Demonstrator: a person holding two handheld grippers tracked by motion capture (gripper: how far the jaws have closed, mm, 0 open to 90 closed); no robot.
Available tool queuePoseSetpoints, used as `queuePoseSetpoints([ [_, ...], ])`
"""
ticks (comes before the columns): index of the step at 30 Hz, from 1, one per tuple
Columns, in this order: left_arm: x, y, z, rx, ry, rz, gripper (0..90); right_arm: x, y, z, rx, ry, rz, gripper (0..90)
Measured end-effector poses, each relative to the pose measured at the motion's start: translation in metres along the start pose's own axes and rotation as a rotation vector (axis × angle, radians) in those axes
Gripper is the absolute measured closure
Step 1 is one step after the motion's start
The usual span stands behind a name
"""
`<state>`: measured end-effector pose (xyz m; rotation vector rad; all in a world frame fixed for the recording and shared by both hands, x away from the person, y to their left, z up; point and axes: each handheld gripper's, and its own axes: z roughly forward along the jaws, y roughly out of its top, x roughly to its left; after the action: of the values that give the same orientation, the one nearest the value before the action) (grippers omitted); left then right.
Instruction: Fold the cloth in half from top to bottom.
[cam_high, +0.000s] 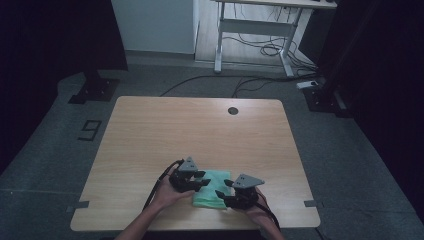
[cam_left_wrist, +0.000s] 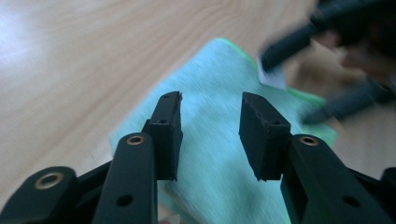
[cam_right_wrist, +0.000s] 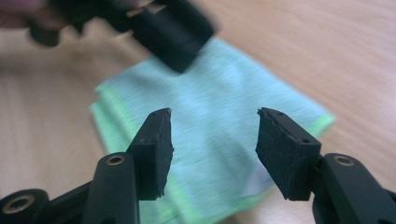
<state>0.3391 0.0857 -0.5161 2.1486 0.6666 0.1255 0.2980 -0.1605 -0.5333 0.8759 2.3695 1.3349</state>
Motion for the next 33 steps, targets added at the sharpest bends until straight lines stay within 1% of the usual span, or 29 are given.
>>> queuePoseSetpoints([
  [3, -0.003, -0.008, -0.001, 0.017, -0.008, 0.002, 55.2, -0.009, 0.002, 0.003, 0.003, -0.006, 0.008, 44.2],
  [5, -0.004, -0.013, 0.001, 0.04, -0.01, 0.008, 53.0, -0.012, 0.001, 0.008, 0.024, -0.002, 0.001, 42.7],
  [7, -0.004, -0.017, 0.004, 0.06, -0.012, 0.009, 50.6, -0.013, -0.002, 0.014, 0.048, 0.014, 0.002, 39.4],
  [10, -0.006, -0.022, 0.007, 0.093, -0.007, 0.026, 47.4, -0.009, -0.006, 0.019, 0.077, 0.023, -0.02, 34.1],
  [13, -0.007, -0.023, 0.007, 0.096, 0.005, 0.041, 46.9, -0.006, -0.007, 0.022, 0.094, 0.017, -0.034, 32.3],
  [14, -0.008, -0.024, 0.008, 0.096, 0.005, 0.038, 47.0, -0.005, -0.007, 0.022, 0.097, 0.015, -0.037, 32.3],
  [19, -0.006, -0.025, 0.011, 0.091, 0.014, 0.046, 47.3, -0.008, -0.006, 0.024, 0.109, 0.016, -0.035, 32.5],
  [24, 0.004, -0.021, 0.014, 0.086, 0.007, 0.029, 48.0, -0.013, -0.004, 0.028, 0.114, 0.007, -0.037, 32.8],
  [29, 0.015, -0.014, 0.02, 0.083, 0.025, 0.027, 48.4, -0.023, 0.002, 0.034, 0.117, -0.008, -0.025, 33.0],
  [33, 0.024, -0.007, 0.027, 0.079, 0.043, 0.03, 48.4, -0.035, 0.007, 0.041, 0.12, -0.02, -0.013, 33.5],
])
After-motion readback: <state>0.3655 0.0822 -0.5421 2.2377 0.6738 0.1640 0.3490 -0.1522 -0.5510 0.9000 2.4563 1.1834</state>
